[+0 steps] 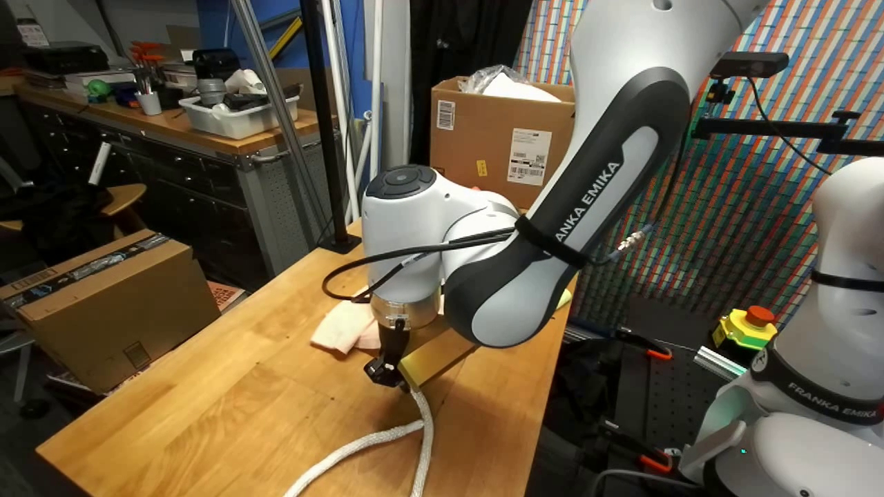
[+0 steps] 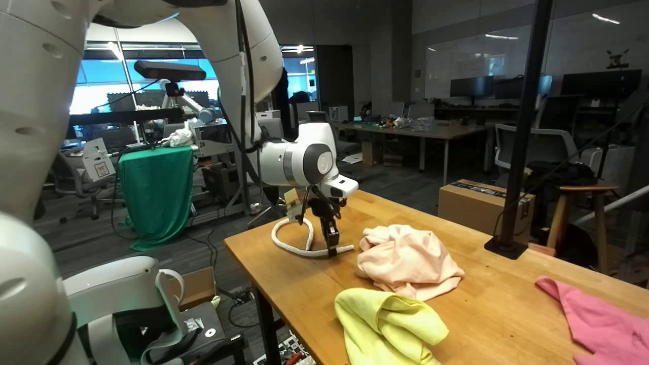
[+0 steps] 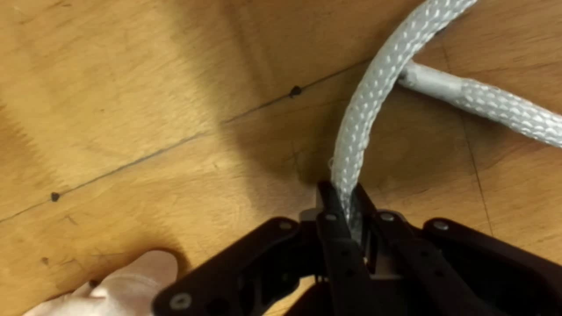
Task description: Separate the objects on the table.
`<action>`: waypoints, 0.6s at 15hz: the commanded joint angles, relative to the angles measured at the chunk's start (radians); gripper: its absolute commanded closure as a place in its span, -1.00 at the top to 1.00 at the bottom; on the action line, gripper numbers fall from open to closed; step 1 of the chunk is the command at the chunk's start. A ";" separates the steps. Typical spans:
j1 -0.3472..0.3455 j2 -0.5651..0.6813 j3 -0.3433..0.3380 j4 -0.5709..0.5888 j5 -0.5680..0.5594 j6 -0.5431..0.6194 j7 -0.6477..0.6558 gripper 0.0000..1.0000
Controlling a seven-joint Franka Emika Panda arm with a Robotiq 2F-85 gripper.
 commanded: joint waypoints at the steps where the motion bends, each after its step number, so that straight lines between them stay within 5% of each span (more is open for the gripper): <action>1: 0.019 -0.010 -0.023 -0.007 -0.044 0.021 0.021 -0.79; 9: 0.029 -0.024 0.008 0.007 -0.099 0.000 -0.039 -0.81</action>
